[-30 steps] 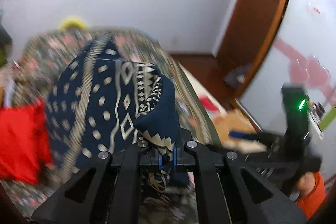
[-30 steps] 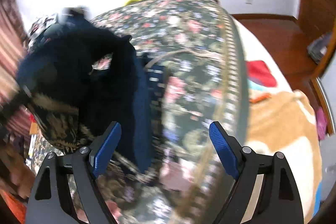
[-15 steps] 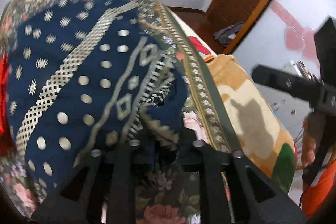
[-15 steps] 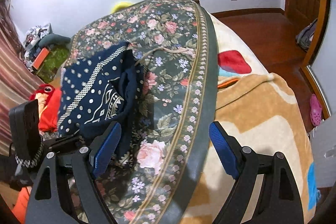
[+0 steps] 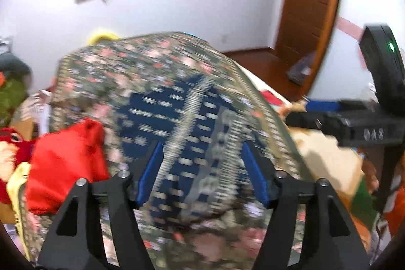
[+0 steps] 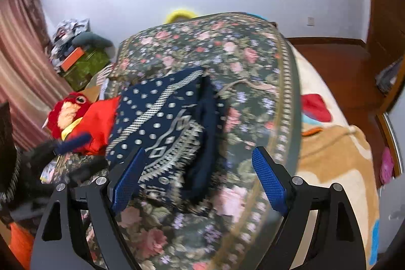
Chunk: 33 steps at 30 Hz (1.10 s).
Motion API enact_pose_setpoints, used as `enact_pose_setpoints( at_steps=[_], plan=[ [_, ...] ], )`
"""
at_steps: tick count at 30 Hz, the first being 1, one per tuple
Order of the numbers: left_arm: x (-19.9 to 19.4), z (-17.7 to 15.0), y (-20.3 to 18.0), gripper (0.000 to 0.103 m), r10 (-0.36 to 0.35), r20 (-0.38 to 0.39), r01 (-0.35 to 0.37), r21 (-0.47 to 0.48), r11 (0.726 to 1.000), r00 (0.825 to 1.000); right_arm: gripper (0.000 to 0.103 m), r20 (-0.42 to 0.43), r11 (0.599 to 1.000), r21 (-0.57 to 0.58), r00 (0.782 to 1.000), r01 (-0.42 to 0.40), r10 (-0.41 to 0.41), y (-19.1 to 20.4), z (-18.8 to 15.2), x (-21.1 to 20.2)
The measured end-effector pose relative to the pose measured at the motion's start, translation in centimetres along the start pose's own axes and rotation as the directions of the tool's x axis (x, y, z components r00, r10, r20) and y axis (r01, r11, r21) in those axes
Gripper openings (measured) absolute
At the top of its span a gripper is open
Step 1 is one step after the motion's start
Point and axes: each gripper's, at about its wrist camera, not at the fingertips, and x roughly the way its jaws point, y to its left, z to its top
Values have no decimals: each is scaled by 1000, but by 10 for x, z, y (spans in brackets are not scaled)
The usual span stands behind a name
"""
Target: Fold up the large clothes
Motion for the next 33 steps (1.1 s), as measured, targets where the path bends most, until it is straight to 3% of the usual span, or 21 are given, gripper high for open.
enact_pose_setpoints(
  at_steps=[3, 9, 13, 17, 21, 25, 30, 33],
  plan=[
    [13, -7, 23, 66, 60, -30, -61, -32, 998, 998, 84, -38, 1000, -7, 999, -10, 10, 9, -3, 22],
    [55, -38, 52, 66, 39, -173, -58, -105, 993, 984, 84, -182, 1000, 4, 983, -2, 2, 1, -21, 70],
    [58, -55, 58, 73, 17, -159, -39, -139, 990, 987, 84, -254, 998, 5, 966, 56, -52, -17, -37, 84],
    [51, -66, 60, 77, 15, -164, -35, -119, 992, 986, 84, -287, 998, 28, 957, 57, -47, -39, -55, 76],
    [42, -70, 65, 77, 89, -177, -102, -68, 992, 980, 84, -270, 996, 4, 959, 90, -85, -43, -56, 59],
    [28, -63, 78, 77, 117, -143, -129, -78, 989, 983, 84, -205, 994, -34, 973, 103, -108, -34, -37, 42],
    [19, -40, 89, 77, 111, -100, -123, -114, 986, 989, 84, -118, 999, -7, 992, 42, -43, -23, -8, 34],
    [28, -26, 95, 77, 60, -106, -77, -155, 985, 993, 85, -103, 1000, 23, 994, -17, 19, -14, 6, 44]
  ],
)
